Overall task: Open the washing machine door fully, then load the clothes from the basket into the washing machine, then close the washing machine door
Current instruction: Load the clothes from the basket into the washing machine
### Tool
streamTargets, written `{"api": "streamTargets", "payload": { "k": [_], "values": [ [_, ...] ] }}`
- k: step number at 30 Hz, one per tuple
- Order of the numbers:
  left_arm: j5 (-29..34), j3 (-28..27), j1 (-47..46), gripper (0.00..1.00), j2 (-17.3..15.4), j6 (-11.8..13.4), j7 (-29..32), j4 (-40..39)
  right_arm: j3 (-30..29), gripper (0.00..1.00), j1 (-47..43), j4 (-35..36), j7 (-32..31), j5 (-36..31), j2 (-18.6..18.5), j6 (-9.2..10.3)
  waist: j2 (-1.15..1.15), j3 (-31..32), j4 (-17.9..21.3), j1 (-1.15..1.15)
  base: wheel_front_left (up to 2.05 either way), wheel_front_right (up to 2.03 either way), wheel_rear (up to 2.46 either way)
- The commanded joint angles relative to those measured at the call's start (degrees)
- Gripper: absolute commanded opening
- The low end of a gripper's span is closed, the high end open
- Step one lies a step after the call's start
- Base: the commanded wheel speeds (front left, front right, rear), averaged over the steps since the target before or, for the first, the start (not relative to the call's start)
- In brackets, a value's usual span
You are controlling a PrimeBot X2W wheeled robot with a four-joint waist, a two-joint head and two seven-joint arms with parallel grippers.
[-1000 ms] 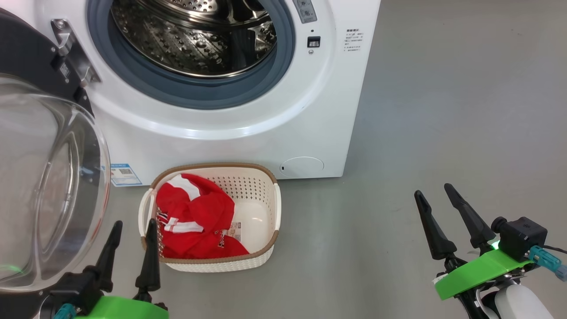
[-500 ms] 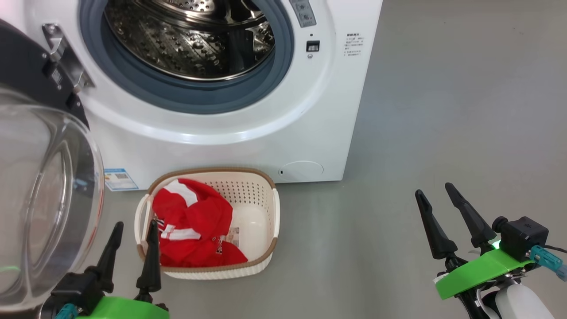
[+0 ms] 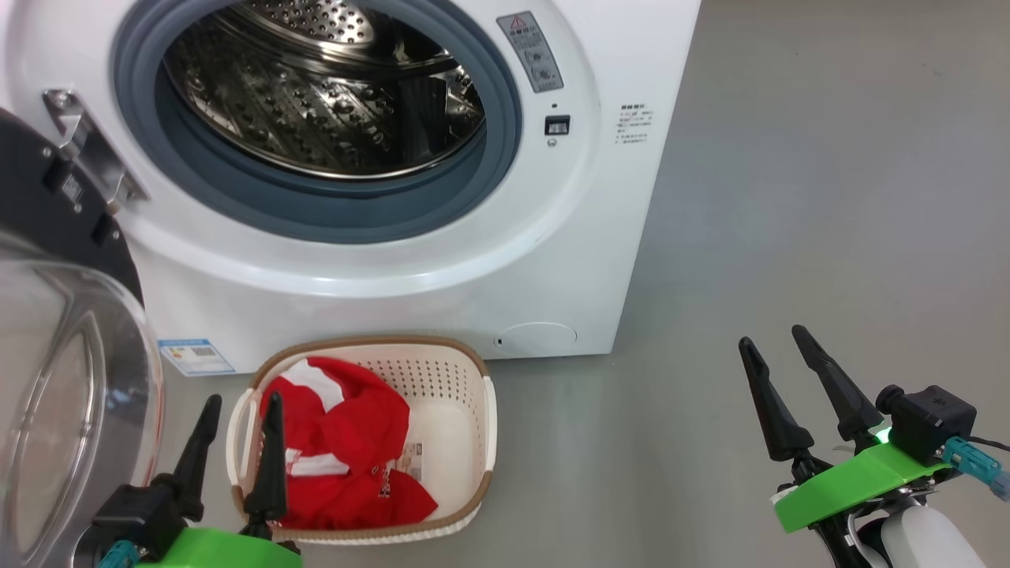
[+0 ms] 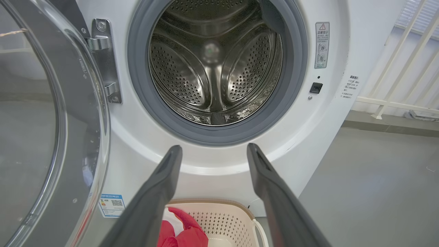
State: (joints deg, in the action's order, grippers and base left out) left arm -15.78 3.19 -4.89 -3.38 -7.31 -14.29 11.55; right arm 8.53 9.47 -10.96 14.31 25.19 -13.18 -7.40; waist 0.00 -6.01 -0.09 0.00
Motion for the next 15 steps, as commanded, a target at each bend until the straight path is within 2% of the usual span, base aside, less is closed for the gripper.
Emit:
{"api": "streamTargets", "payload": {
  "k": [1, 9, 15],
  "values": [
    [0.2, -1.9, -1.8, 1.00, -0.6, -0.1, -0.7, -1.0, 0.9, 1.00, 0.7, 1.6, 0.7, -0.4, -0.4, -0.09, 0.00, -0.1, 0.0, 0.00, 1.07, -1.07, 0.00],
    [0.2, -2.1, -2.0, 1.00, -0.6, -0.2, -0.7, -0.8, 0.8, 1.00, 0.7, 1.3, 0.7, -0.4, -0.3, -0.09, 0.00, -0.3, -0.2, 0.00, 1.01, -1.01, 0.00],
    [0.0, -2.1, -1.9, 1.00, -0.6, -0.2, -0.7, -1.1, 0.9, 1.00, 0.8, 1.2, 0.7, -0.4, -0.3, -0.09, 0.00, -0.3, -0.2, 0.00, 0.41, -0.41, 0.00]
  ]
}}
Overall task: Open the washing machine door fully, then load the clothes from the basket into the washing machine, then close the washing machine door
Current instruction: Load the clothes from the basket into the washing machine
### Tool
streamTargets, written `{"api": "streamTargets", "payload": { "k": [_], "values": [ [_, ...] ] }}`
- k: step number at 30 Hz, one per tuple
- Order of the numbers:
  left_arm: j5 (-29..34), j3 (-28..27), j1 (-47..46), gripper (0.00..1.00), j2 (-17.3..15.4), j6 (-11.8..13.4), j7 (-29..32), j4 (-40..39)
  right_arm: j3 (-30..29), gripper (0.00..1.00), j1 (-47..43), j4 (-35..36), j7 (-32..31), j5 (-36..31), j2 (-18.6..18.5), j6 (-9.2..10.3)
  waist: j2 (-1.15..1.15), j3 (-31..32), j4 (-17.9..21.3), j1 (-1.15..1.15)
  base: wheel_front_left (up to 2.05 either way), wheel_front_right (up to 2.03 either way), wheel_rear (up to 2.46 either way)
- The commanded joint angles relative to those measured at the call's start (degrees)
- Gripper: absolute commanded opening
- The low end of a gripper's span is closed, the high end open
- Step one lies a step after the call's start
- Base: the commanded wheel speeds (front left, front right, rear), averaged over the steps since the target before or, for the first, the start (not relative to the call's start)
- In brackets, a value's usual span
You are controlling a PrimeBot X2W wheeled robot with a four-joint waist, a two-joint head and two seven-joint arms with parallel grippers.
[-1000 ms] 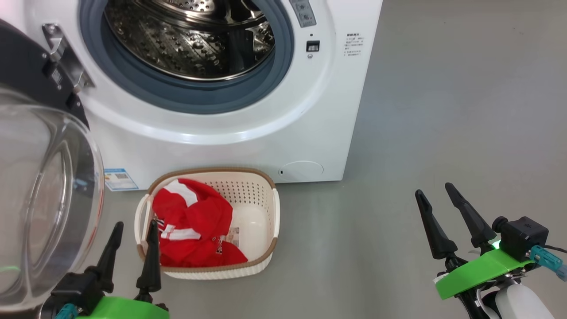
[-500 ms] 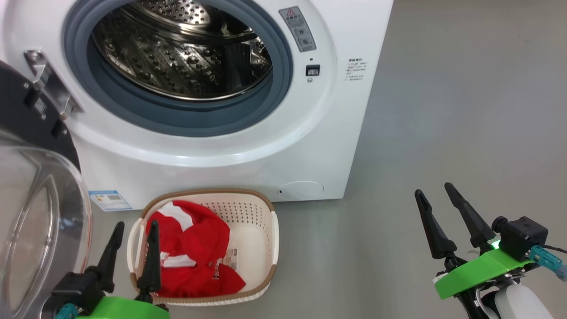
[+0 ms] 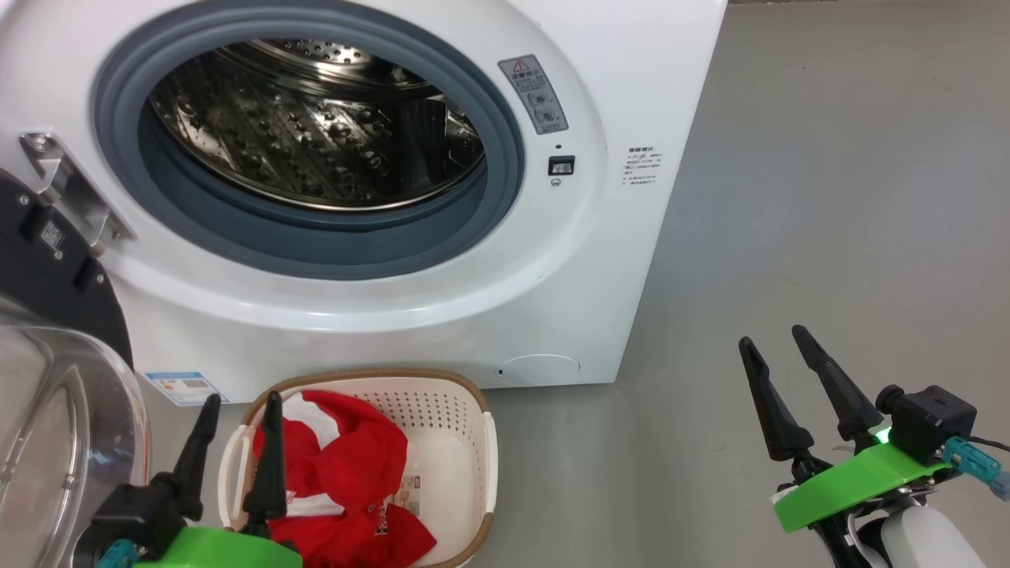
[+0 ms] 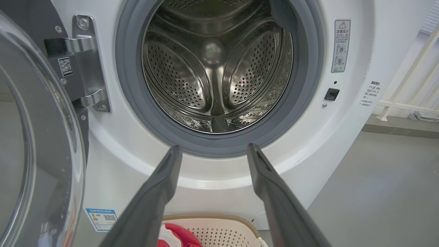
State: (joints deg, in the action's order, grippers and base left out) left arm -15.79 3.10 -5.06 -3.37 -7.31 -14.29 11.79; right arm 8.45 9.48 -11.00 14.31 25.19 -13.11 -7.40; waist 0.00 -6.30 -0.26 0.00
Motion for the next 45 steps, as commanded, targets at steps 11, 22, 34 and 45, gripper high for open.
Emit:
{"api": "streamTargets", "payload": {
  "k": [11, 22, 34, 45],
  "values": [
    [0.1, -1.8, -2.0, 1.00, -0.7, -0.2, -0.7, -1.4, 0.8, 1.00, 1.0, 1.4, 0.7, -0.4, -0.4, -0.09, 0.00, -0.3, -0.1, 0.00, 0.00, 0.00, 0.00],
    [0.3, -1.8, -1.9, 1.00, -0.7, -0.2, -0.7, -1.4, 1.0, 1.00, 1.1, 1.3, 0.7, -0.4, -0.4, -0.09, 0.00, -0.3, -0.2, 0.00, 0.00, 0.00, 0.00],
    [0.3, -1.6, -1.9, 1.00, -0.8, -0.2, -0.7, -1.4, 1.2, 1.00, 1.1, 1.3, 0.7, -0.5, -0.6, -0.09, 0.00, -0.3, -0.1, 0.00, 0.00, 0.00, 0.00],
    [0.9, -1.6, -2.5, 1.00, -0.9, -0.2, -0.7, -0.7, 1.5, 1.00, 1.5, 1.5, 0.7, -0.6, -0.5, -0.09, 0.00, -1.8, 0.3, 0.00, 0.00, 0.00, 0.00]
  ]
}}
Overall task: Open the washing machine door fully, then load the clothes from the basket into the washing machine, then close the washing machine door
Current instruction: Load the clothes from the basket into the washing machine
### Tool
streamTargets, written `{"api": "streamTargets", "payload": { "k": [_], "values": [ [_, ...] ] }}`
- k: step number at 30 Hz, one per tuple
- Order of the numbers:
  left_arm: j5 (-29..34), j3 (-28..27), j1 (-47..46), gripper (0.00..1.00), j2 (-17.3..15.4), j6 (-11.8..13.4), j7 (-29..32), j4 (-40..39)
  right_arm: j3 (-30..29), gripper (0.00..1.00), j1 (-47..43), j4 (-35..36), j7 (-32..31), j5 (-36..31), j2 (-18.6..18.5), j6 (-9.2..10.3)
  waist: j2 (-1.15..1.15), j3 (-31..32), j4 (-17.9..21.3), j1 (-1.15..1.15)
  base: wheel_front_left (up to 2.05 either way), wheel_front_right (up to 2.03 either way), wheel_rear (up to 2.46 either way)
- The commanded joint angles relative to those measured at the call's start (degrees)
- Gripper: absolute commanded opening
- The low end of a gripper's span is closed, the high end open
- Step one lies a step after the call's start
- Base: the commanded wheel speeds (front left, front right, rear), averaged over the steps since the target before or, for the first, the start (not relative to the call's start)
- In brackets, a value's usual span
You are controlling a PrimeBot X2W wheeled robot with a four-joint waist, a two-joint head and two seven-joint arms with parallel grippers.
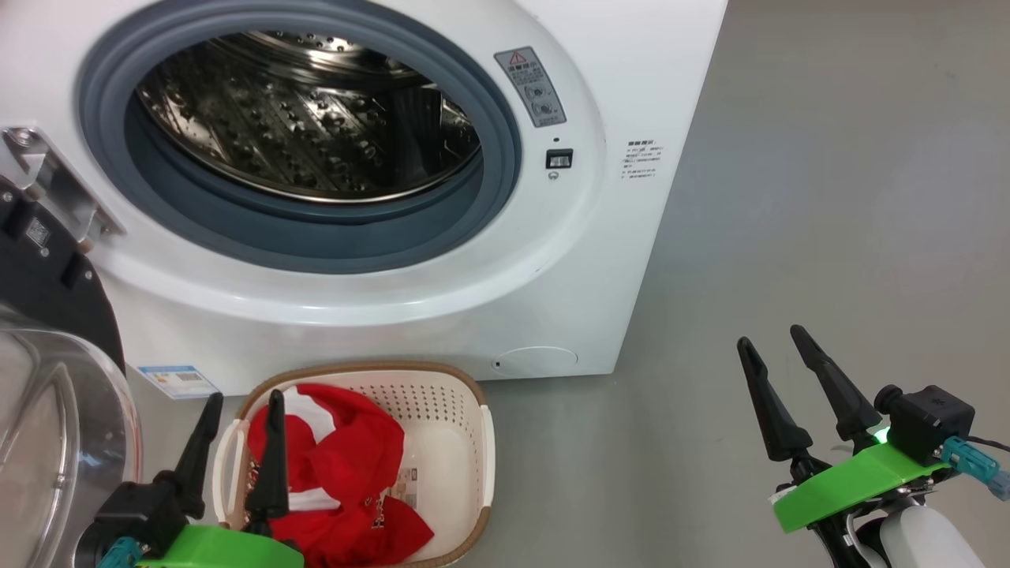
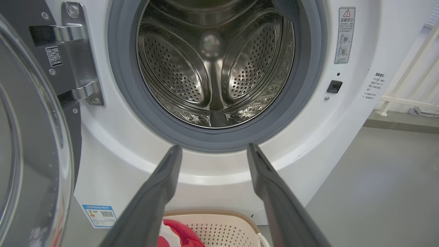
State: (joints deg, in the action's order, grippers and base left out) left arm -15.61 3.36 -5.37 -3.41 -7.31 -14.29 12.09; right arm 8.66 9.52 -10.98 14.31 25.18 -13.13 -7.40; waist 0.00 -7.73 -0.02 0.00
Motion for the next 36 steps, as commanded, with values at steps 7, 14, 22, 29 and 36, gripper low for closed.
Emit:
{"api": "streamTargets", "payload": {
  "k": [7, 14, 22, 29, 36],
  "values": [
    [1.4, -2.1, -3.6, 1.00, -0.8, -0.1, -0.7, -0.1, 1.1, 1.00, 2.3, 1.9, 0.7, -0.6, -0.5, -0.09, 0.00, -2.6, 0.3, 0.00, 0.00, 0.00, 0.00],
    [1.8, -2.9, -5.5, 1.00, -0.5, 0.6, -0.7, 0.6, 0.8, 1.00, 3.5, 2.5, 0.7, -0.9, -0.3, -0.09, 0.00, -6.0, 0.2, 0.00, 0.00, 0.00, 0.00],
    [2.3, -3.0, -8.4, 1.00, -0.2, 1.3, -0.7, 1.5, 0.7, 1.00, 5.7, 3.2, 0.7, -1.2, 0.3, -0.09, 0.00, -10.6, 0.1, 0.00, 0.00, 0.00, 0.00],
    [3.0, -3.2, -11.5, 1.00, -0.1, 1.5, -0.7, 4.3, 0.8, 1.00, 8.0, 3.8, 0.7, -1.5, 0.4, -0.09, 0.00, -14.6, 0.1, 0.00, 0.00, 0.00, 0.00],
    [3.3, -3.9, -15.8, 1.00, -0.5, 1.4, -0.7, 10.1, 0.9, 1.00, 9.9, 4.2, 0.7, -1.7, 0.7, -0.09, 0.00, -18.5, 0.3, 0.00, 0.00, 0.00, 0.00]
  ]
}}
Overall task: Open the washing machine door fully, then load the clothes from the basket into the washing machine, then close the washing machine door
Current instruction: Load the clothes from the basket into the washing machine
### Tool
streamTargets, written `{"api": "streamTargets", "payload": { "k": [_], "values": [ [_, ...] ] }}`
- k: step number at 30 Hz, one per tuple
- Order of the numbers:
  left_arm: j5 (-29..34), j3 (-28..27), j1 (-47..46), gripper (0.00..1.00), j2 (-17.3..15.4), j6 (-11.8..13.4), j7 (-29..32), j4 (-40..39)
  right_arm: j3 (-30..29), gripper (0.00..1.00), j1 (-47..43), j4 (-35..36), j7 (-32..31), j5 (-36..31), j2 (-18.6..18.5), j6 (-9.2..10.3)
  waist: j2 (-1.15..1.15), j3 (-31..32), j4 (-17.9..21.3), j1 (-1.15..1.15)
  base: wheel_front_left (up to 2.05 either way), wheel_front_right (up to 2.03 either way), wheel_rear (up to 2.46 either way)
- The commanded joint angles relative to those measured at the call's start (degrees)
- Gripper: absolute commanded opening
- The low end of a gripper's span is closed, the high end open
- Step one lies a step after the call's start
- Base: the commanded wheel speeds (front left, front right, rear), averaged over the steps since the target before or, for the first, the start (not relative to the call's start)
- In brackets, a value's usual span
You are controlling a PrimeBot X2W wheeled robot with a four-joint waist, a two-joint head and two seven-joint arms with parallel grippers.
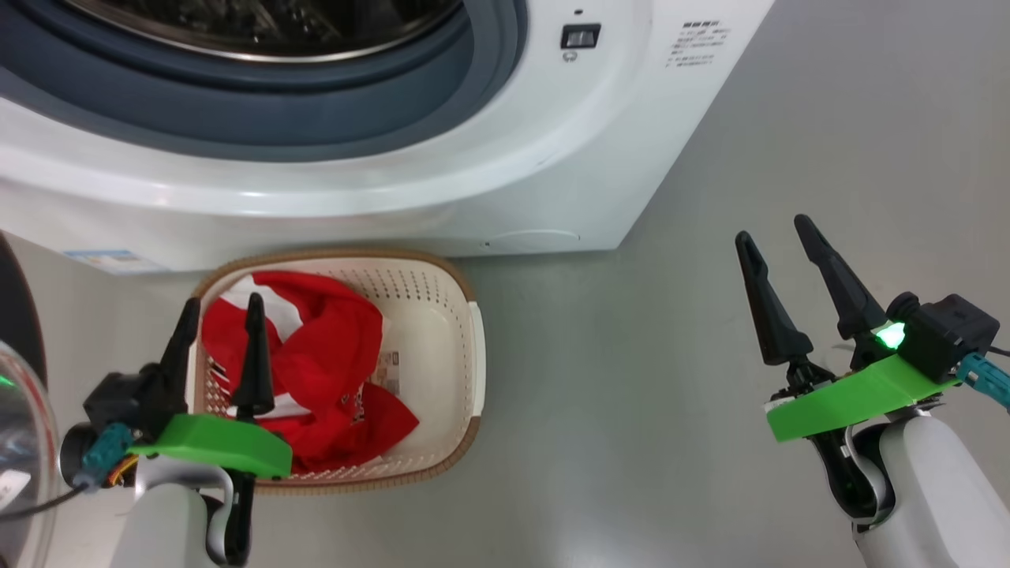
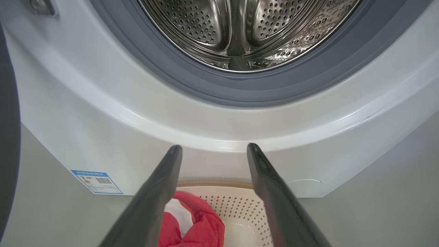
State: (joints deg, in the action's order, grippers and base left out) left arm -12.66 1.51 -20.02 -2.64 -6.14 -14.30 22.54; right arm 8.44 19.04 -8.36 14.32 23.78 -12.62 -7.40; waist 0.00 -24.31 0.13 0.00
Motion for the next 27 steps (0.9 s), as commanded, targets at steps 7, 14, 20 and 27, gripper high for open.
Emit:
{"api": "streamTargets", "payload": {
  "k": [7, 14, 20, 27],
  "values": [
    [0.0, -2.6, -7.2, 1.00, -1.7, 0.1, -0.7, 9.0, 1.2, 1.00, 2.4, 2.1, 0.7, -0.3, 0.7, -0.09, 0.00, -5.8, 0.4, 0.00, 0.00, 0.00, 0.00],
    [-0.2, -3.8, -12.4, 1.00, -2.2, 0.1, -0.7, 16.8, 1.8, 1.00, 4.7, 2.6, 0.7, -0.3, 0.9, -0.09, 0.00, -8.7, 1.5, 0.00, 0.00, 0.00, 0.00],
    [-0.6, -5.4, -16.1, 1.00, -4.0, 0.1, -0.7, 23.9, 1.5, 1.00, 6.3, 3.4, 0.7, -0.2, 1.3, -0.09, 0.00, -12.0, 2.6, 0.00, 0.00, 0.00, 0.00],
    [-1.1, -6.1, -20.4, 1.00, -5.8, -0.3, -0.7, 31.3, 1.7, 1.00, 7.9, 4.0, 0.7, -0.3, 1.9, -0.09, 0.00, -15.9, 3.4, 0.00, 0.00, 0.00, 0.00]
  ]
}}
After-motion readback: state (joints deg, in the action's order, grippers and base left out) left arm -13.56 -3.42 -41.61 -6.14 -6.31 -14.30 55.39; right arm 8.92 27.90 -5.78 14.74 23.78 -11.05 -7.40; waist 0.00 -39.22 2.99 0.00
